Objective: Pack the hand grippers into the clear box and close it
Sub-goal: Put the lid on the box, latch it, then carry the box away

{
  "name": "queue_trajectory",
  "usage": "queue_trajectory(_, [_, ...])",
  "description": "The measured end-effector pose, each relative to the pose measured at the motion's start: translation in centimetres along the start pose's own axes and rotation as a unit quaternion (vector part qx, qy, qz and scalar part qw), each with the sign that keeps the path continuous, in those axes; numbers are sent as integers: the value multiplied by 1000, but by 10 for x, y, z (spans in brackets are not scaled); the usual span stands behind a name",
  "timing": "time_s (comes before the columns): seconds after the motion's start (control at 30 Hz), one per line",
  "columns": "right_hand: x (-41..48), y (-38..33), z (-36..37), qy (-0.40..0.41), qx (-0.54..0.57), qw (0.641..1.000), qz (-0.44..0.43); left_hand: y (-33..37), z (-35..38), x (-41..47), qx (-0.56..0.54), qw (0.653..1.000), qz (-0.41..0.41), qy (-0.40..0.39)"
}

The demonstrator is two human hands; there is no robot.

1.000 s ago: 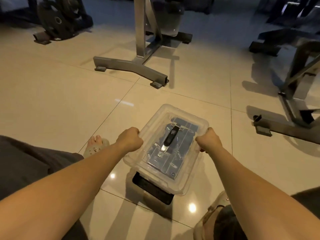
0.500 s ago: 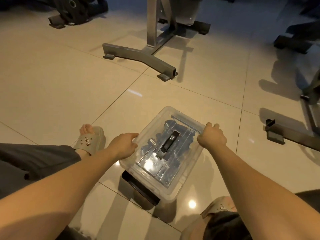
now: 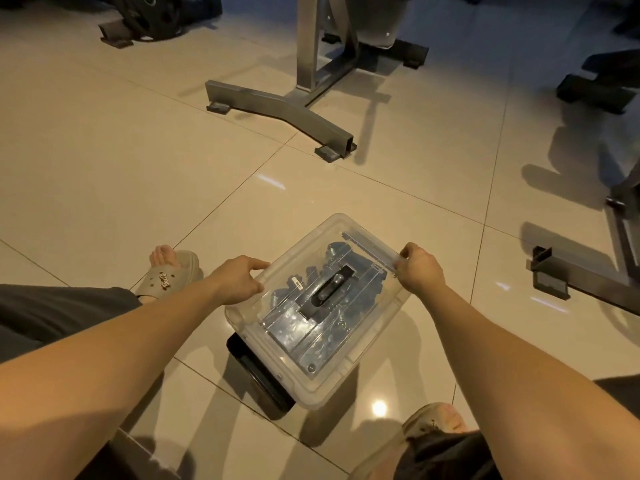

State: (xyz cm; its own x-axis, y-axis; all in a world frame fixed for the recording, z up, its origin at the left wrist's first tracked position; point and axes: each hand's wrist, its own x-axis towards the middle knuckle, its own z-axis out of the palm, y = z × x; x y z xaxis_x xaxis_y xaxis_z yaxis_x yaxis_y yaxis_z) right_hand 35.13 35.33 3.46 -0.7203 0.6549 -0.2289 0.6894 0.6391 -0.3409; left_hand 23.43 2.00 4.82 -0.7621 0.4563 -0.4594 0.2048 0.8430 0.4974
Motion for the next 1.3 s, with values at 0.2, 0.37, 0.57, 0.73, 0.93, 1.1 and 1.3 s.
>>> queue_trajectory(0.2, [10,-4,0,-47,-26,999,-1,-11,1,-4,16,997,-48,-51])
queue_trajectory(0.37, [8,-10,-1,-84,-50,995,13,-24,1,0,-61,995,-74,-38])
queue_trajectory(0.57, [-26,-6,-4,-169,-55,984,32,-21,-23,33,-57,992,-49,101])
queue_trajectory(0.73, [-39,1,-9,-261,111,950,132,-29,-27,34,-84,984,-46,153])
queue_trajectory(0.93, [-22,-12,20,-209,261,932,141,-67,31,-18,-308,903,-288,86])
queue_trajectory(1.1, [-14,-23,17,-134,219,959,121,-75,25,-43,-385,890,-235,69])
queue_trajectory(1.3, [-29,-35,16,-123,103,986,45,-48,21,-52,-229,951,-169,123])
